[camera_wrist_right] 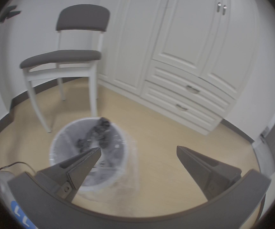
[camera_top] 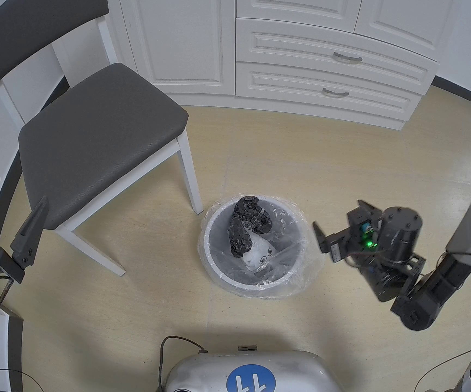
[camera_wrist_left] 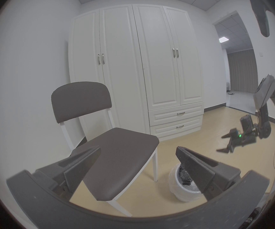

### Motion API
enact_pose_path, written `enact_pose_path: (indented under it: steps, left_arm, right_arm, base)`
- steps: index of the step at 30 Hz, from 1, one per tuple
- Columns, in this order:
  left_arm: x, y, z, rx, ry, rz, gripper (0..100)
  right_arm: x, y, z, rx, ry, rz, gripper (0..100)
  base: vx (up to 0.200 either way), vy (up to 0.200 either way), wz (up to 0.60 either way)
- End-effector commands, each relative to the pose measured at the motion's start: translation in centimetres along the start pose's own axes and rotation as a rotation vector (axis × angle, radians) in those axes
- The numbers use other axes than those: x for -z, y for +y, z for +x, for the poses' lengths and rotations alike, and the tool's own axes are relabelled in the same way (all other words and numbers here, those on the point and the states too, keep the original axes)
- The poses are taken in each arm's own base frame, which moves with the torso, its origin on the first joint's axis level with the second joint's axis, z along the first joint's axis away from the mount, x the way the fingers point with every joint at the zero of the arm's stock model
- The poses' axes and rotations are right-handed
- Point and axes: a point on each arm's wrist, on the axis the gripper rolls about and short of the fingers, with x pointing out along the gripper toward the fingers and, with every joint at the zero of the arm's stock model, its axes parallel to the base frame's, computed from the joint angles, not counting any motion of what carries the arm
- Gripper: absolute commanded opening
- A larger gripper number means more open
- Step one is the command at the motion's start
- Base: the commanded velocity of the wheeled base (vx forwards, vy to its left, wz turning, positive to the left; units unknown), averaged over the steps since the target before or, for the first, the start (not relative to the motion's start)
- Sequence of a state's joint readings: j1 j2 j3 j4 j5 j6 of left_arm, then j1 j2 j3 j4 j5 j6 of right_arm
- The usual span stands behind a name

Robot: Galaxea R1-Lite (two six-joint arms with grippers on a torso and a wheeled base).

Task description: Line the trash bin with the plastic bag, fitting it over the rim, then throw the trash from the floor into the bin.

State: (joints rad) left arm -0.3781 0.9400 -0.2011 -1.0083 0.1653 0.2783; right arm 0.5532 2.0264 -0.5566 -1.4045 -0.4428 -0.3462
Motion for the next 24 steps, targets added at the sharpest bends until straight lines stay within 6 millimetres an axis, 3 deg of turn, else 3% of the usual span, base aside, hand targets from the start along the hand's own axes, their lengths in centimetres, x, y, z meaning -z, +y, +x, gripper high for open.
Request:
enact_pose_path:
  steps: [1, 2, 3, 6, 8, 12, 14, 17, 19, 20, 24]
  left_arm:
    - [0.5, 0.8, -0.2, -0.083, 0.029, 0.022, 100]
    - [0.2, 1.7, -1.0, -0.175, 0.011, 0.038, 100]
    - [-0.1, 2.1, -1.5, -0.214, -0.007, 0.046, 100]
    - [-0.6, 2.6, -2.4, -0.274, -0.029, 0.062, 100]
    - [-1.1, 2.9, -3.5, -0.318, -0.029, 0.078, 100]
    - [-2.3, 3.1, -5.0, -0.337, 0.001, 0.081, 100]
    - [-2.7, 3.1, -5.5, -0.334, 0.006, 0.077, 100]
    - [-3.4, 2.9, -7.6, -0.334, -0.004, 0.045, 100]
    - [-3.6, 2.8, -8.3, -0.335, -0.017, 0.041, 100]
    - [-3.8, 2.7, -9.6, -0.335, -0.036, 0.039, 100]
    - [-3.5, 2.2, -12.1, -0.337, -0.053, 0.037, 100]
  right_arm:
    - [-1.5, -7.5, -0.5, 0.245, -0.020, 0.034, 100]
    - [-1.5, -10.7, -1.1, 0.341, -0.015, 0.050, 100]
    - [-1.4, -12.2, -1.7, 0.389, -0.005, 0.053, 100]
    - [-0.7, -15.2, -3.3, 0.488, 0.020, 0.074, 100]
    - [-0.4, -16.7, -5.5, 0.539, 0.019, 0.117, 100]
    - [-0.7, -17.7, -9.4, 0.586, -0.007, 0.161, 100]
    - [-1.0, -17.7, -10.5, 0.591, -0.030, 0.181, 100]
    - [-1.9, -17.4, -14.2, 0.590, -0.082, 0.220, 100]
    - [-2.2, -17.3, -15.4, 0.590, -0.097, 0.226, 100]
    - [-2.6, -17.2, -17.4, 0.587, -0.119, 0.232, 100]
    - [-3.4, -16.7, -22.1, 0.549, -0.169, 0.248, 100]
  base:
    - [0.000, 0.000, 0.00]
    - [0.000, 0.000, 0.00]
    - [0.000, 0.000, 0.00]
    - [0.000, 0.000, 0.00]
    - [0.000, 0.000, 0.00]
    - [0.000, 0.000, 0.00]
    - [0.000, 0.000, 0.00]
    - [0.000, 0.000, 0.00]
    - [0.000, 0.000, 0.00]
    - [0.000, 0.000, 0.00]
    - [0.000, 0.000, 0.00]
